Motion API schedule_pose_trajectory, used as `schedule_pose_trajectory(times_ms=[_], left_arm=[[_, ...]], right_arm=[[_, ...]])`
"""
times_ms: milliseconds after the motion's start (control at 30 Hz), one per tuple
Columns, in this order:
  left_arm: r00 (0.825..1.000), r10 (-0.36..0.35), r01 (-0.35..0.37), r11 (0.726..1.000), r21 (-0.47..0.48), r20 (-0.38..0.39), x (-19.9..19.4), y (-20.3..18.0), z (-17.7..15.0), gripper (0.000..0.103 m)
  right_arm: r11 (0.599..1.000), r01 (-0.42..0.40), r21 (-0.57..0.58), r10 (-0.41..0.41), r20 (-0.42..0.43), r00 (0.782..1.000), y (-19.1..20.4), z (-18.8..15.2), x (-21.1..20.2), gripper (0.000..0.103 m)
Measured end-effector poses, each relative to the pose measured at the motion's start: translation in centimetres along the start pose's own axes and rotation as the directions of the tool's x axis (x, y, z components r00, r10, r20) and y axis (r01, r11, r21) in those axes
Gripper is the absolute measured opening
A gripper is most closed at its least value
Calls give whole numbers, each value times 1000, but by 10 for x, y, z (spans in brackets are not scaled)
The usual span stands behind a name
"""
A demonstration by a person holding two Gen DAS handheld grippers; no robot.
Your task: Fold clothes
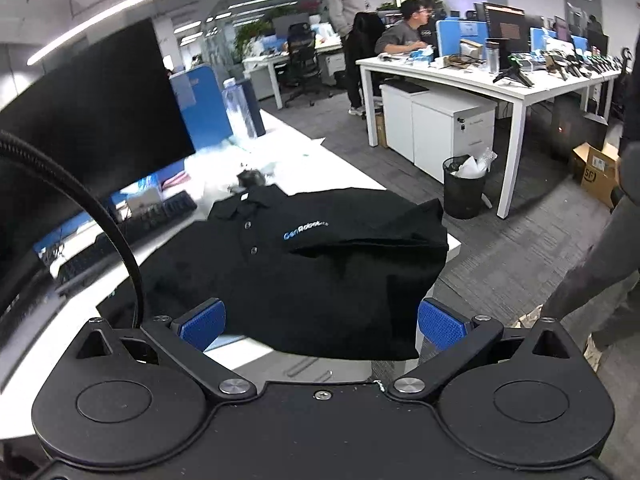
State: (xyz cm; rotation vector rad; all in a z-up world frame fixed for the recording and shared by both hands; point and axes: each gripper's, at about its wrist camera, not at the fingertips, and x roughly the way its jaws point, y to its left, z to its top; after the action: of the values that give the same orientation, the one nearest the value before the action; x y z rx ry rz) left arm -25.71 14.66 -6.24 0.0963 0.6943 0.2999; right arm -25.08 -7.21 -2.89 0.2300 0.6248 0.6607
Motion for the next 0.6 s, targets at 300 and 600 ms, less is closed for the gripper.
schedule_pose_trajectory(times_ms=[300, 600], left_arm=[[995, 100, -100, 990, -99, -13, 43, 44, 71, 102], [934, 304, -258, 937, -234, 187, 3, 125, 142, 102]], right_arm=[[997, -35, -66, 35, 0, 999, -3, 54, 39, 103], [992, 37, -125, -11, 201, 980, -21, 153, 92, 103]])
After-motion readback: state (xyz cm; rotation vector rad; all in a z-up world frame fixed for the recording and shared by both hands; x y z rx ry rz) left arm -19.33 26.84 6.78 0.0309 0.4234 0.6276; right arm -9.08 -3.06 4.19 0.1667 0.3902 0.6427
